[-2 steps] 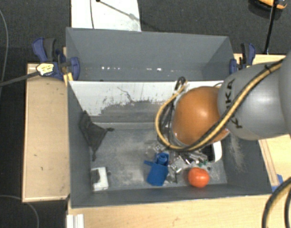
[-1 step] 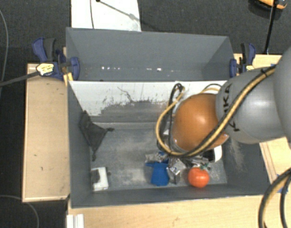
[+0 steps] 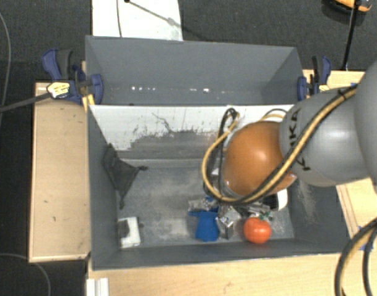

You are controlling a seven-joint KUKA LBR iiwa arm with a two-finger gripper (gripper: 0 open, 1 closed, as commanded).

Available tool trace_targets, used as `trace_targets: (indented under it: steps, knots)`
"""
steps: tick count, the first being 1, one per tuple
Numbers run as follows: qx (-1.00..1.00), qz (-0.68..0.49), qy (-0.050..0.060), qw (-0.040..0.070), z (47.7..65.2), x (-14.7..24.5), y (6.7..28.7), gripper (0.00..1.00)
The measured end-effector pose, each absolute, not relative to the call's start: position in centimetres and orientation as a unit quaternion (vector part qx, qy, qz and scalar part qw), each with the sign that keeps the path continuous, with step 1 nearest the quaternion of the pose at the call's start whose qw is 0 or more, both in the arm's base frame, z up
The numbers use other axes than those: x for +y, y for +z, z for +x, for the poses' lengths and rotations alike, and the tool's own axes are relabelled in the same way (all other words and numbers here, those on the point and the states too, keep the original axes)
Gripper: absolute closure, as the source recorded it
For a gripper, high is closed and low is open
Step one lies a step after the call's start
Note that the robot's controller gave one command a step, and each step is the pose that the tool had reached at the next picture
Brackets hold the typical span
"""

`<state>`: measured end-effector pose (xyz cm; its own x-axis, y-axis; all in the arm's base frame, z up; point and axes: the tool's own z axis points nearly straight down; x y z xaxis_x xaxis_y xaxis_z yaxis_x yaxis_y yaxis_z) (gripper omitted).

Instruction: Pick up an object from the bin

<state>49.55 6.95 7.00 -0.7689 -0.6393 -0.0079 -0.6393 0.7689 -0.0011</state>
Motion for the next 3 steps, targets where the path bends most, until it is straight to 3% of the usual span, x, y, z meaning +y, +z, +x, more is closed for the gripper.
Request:
trace_targets:
  steps: [1,2,3]
  knots:
    - [0.941,-0.34,0.001,0.002,49.4,6.9,7.3,1.0]
    - [0.941,-0.339,0.002,-0.001,49.2,6.9,9.5,1.0]
    - [0.941,-0.339,0.001,0.002,49.4,7.0,11.5,1.0]
